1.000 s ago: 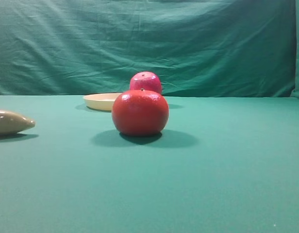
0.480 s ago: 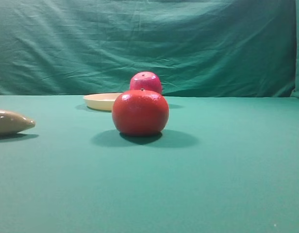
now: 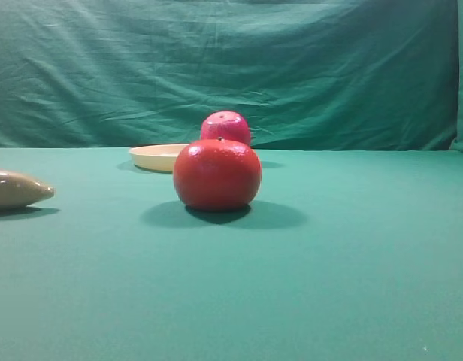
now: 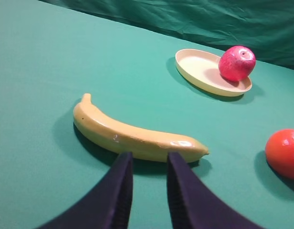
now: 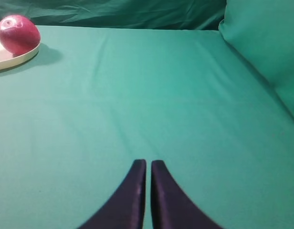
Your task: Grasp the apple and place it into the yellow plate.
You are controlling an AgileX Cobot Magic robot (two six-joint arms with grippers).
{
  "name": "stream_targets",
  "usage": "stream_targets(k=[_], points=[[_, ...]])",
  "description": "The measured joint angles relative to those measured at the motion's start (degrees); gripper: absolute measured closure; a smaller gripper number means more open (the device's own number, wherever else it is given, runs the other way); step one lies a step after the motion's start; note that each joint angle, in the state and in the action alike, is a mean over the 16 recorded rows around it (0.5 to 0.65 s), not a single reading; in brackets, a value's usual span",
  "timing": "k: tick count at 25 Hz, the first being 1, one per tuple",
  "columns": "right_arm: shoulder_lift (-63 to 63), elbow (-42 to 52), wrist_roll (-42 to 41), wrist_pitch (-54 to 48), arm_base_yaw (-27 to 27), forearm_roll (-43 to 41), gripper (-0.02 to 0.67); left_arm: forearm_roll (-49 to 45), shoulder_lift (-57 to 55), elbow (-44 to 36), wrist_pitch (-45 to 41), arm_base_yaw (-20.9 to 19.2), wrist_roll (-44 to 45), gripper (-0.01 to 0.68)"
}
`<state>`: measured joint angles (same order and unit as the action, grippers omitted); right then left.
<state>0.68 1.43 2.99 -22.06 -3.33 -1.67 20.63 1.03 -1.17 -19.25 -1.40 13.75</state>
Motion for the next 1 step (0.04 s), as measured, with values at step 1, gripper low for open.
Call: stream_targets(k=[1], points=[[0.0,0.0,0.0,0.0,0.0,0.0,0.649,0.0,0.0,0.0,0.0,0.0,0.0,0.516]])
